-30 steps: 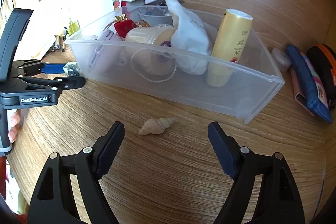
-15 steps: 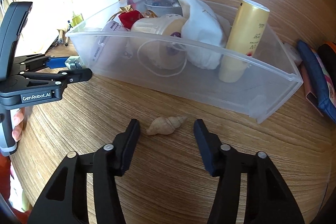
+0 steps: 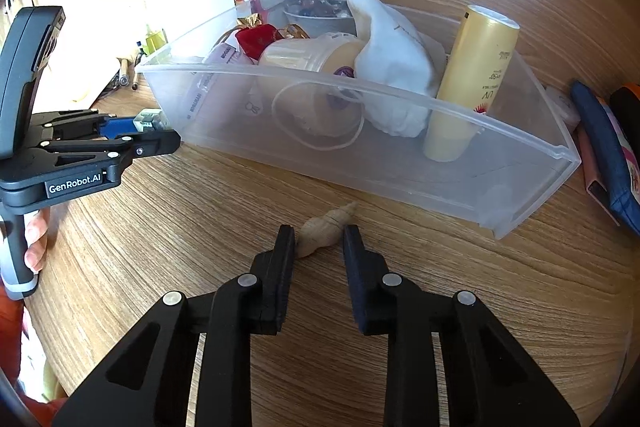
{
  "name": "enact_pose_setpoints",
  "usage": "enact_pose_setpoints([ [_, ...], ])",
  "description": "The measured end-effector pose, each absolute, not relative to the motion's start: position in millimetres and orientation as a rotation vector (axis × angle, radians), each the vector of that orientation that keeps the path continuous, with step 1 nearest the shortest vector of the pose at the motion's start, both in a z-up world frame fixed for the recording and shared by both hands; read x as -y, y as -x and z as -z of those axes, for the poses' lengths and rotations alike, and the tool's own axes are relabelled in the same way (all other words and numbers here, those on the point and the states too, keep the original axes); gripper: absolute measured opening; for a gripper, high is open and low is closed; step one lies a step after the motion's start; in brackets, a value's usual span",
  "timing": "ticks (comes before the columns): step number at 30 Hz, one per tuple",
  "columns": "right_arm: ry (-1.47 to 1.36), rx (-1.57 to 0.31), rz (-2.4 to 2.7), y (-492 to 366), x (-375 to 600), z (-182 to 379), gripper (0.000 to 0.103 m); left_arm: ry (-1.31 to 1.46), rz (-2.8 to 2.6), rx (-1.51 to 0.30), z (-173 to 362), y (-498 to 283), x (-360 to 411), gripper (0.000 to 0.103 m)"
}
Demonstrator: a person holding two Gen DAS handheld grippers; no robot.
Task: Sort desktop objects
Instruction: 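Grasp the green card box with the left tool while the right tool grasps the seashell, then carry the card box and seashell with both tools over the clear box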
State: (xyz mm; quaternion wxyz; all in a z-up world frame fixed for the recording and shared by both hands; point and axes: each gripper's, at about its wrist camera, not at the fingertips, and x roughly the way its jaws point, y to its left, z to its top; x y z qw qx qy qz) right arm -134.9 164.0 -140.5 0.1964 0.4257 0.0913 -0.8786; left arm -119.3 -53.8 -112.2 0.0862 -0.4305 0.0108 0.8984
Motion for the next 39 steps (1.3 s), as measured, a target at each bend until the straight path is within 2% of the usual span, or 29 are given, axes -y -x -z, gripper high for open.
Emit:
enact_pose_setpoints([
  [19, -1.139, -0.219, 2.474, 120, -169, 133, 0.023, 1.266, -2.702, -0.010, 109, 85, 51, 0.028],
  [39, -0.958, -0.173, 2.580, 89, -199, 78, 0.023, 1.031, -2.722, 0.046, 38, 63, 39, 0.028],
])
